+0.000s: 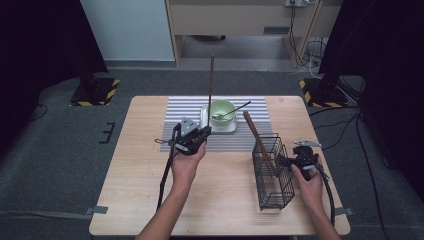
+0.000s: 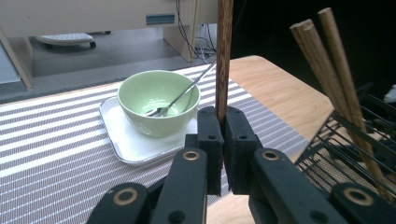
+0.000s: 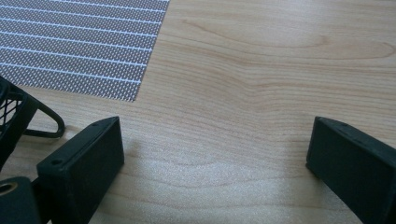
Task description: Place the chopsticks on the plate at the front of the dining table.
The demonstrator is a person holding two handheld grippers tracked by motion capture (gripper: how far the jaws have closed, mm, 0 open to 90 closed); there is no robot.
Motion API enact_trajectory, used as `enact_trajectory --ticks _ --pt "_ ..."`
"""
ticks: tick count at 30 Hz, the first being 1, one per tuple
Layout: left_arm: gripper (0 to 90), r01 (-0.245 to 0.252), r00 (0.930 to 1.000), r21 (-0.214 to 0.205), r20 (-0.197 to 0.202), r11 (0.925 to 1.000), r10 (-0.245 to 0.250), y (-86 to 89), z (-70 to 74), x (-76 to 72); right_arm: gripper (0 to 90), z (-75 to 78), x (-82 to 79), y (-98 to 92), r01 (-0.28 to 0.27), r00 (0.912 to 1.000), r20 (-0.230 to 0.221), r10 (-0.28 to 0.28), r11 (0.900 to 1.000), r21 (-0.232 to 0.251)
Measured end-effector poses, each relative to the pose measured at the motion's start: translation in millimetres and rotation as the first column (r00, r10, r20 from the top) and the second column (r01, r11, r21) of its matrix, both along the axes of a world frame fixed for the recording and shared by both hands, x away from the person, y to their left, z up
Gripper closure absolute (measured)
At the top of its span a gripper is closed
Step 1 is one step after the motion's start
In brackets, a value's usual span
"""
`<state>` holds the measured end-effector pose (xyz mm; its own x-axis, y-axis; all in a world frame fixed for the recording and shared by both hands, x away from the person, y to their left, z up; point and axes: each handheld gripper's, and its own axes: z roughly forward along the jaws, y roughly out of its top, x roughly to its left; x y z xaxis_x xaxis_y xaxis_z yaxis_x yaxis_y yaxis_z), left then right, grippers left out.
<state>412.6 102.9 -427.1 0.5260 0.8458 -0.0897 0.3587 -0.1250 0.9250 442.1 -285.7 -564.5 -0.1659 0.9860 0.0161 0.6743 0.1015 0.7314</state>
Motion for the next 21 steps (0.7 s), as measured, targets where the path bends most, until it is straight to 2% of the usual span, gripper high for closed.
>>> enact_trajectory --ticks 3,8,16,21 --pt "86.1 -0.014 0.9998 -0.010 -0.012 0.9998 0.014 -1.6 -5.1 7.9 3.8 0.0 -0.3 0.3 0.006 1.0000 -0.001 -0.006 1.0000 -0.001" --pt "86.1 -0.043 0.9988 0.002 -0.022 0.9991 0.043 -3.7 -7.7 18.3 2.5 0.0 -1.0 1.3 0.013 0.9999 -0.007 -0.013 0.9999 0.002" --pt "86.1 -0.106 0.9942 0.018 -0.013 0.9942 0.106 -7.7 4.8 27.0 2.5 -0.1 -1.3 1.7 0.017 0.9998 -0.007 -0.017 0.9999 0.003" --pt "86.0 -0.120 0.9925 0.038 -0.017 0.9920 0.121 -13.7 7.9 34.0 1.3 -0.4 -0.4 1.9 0.013 0.9999 -0.007 -0.013 0.9999 -0.002"
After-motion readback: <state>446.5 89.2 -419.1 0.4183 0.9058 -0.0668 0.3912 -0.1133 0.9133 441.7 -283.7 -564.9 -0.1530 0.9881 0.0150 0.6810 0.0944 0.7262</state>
